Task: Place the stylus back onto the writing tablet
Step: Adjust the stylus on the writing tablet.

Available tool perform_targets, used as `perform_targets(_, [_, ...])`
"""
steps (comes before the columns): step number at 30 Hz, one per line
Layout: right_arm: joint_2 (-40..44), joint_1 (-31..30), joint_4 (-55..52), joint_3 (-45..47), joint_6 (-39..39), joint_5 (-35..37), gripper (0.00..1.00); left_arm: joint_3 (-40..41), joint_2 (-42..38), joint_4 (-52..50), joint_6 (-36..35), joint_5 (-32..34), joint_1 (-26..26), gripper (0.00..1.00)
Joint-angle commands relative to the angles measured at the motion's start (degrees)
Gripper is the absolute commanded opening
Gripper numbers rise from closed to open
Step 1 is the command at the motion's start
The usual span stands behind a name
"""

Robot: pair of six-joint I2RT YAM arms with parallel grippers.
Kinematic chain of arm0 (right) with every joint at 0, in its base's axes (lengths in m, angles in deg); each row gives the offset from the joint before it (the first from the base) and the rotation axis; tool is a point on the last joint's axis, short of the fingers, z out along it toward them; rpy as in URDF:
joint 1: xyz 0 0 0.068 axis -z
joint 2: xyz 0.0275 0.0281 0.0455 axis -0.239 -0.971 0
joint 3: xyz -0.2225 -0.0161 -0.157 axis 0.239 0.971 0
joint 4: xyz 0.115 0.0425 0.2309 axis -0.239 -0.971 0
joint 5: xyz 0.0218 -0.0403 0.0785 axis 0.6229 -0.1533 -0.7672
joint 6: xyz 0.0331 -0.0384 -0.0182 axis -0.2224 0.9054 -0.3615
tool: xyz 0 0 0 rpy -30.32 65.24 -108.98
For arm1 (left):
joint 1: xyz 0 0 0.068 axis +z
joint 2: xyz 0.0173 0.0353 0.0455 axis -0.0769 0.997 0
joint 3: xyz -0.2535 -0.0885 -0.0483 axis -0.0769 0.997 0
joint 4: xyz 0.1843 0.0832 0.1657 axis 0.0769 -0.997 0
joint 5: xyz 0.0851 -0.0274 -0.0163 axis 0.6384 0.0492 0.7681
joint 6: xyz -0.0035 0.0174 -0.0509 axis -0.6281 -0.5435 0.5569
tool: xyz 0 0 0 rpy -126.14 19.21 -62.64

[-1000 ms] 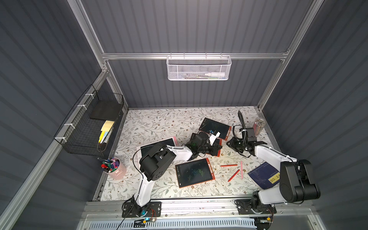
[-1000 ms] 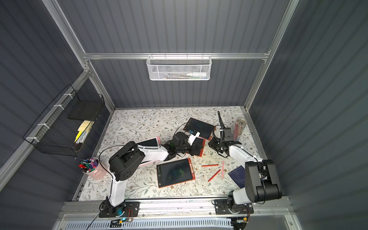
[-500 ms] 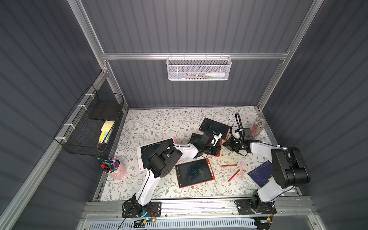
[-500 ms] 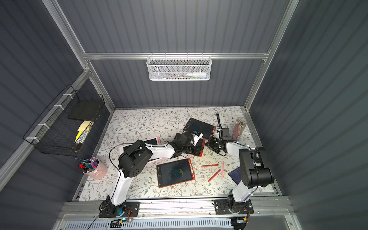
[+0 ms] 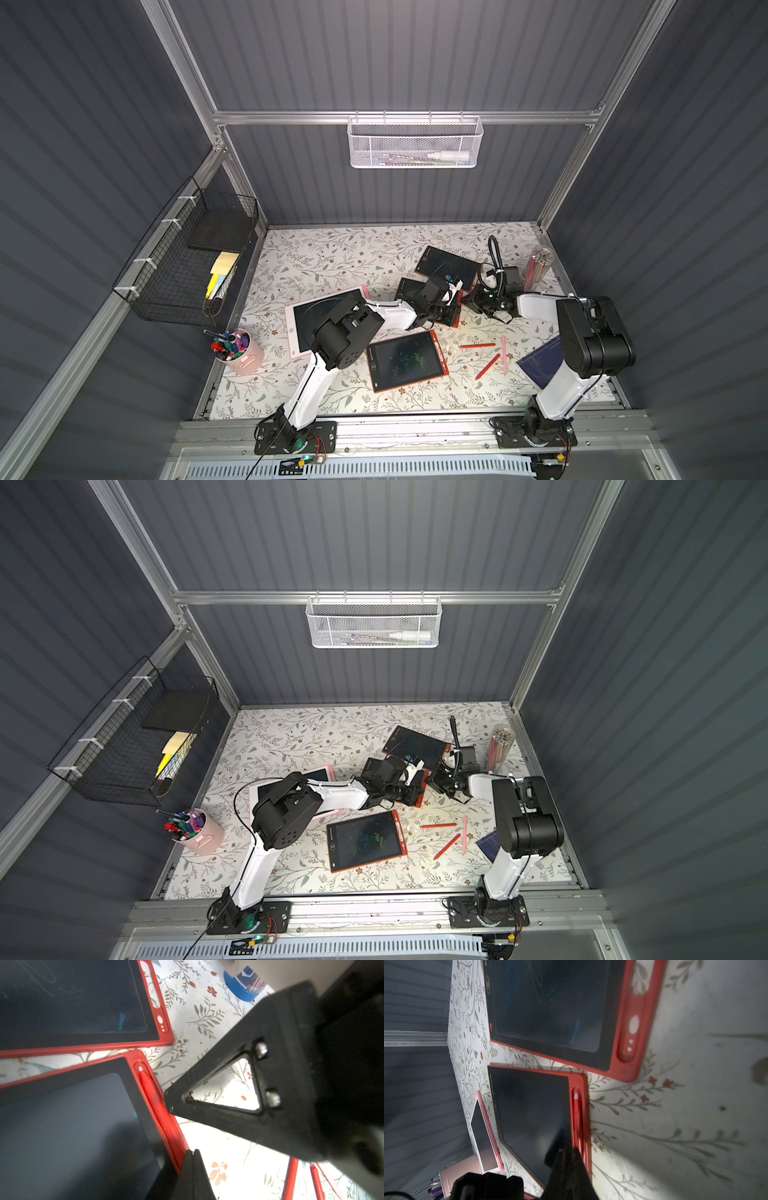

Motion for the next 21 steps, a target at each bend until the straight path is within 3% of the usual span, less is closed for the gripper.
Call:
perform_targets(1, [-0.9, 0.0, 0.9, -1.1, -0.3, -1.0, 0.1, -1.4, 1.7, -1.8, -0.6, 0.9, -0.5, 0.0])
perform_targets(21, [-2.5, -0.3, -1.3, -1.7, 1.0, 0.9, 0.09, -1.2, 1.8, -2.4, -0.5, 2.3, -0.7, 0.0])
